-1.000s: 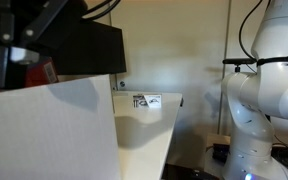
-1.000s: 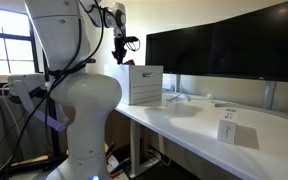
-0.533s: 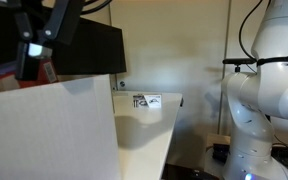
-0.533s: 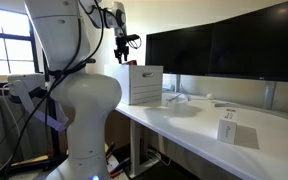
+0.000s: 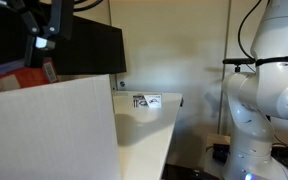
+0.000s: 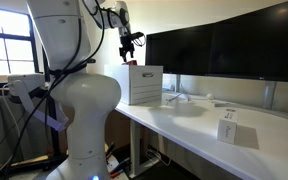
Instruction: Remove the boxes from the storage box
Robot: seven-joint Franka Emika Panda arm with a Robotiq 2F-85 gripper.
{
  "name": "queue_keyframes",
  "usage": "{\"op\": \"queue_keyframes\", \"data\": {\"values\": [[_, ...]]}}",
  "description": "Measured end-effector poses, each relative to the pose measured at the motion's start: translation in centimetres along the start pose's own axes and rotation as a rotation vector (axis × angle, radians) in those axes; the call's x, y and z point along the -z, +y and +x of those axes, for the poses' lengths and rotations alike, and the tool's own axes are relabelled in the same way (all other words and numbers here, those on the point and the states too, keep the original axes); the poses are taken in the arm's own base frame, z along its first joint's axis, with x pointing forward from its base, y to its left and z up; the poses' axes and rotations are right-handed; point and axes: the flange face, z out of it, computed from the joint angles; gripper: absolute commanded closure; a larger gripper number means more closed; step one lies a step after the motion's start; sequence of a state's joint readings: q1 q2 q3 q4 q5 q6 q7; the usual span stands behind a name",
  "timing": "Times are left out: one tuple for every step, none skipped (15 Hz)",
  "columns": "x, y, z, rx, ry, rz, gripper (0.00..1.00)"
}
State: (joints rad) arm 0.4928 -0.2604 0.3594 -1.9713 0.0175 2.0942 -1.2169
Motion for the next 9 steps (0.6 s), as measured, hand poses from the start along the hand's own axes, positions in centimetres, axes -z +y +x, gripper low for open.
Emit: {"op": "queue_keyframes", "data": {"values": [[-0.4, 0.3, -0.4, -0.007, -0.003, 0.006, 0.00], [-1.0, 0.5, -0.8, -0.014, -0.005, 0.017, 0.00], [-1.8, 0.8, -1.2, -0.020, -0.006, 0.030, 0.00], [-2.7, 1.0, -1.5, -0.027, -0.008, 0.046, 0.00], [-3.5, 1.1, -1.8, -0.032, -0.010, 0.061, 0.00], [-4.4, 1.3, -2.0, -0.036, -0.011, 0.076, 0.00], [-5.2, 1.4, -2.2, -0.038, -0.011, 0.091, 0.00], [-5.9, 1.4, -2.3, -0.039, -0.011, 0.105, 0.25], [-6.4, 1.5, -2.3, -0.037, -0.011, 0.117, 0.27]]}}
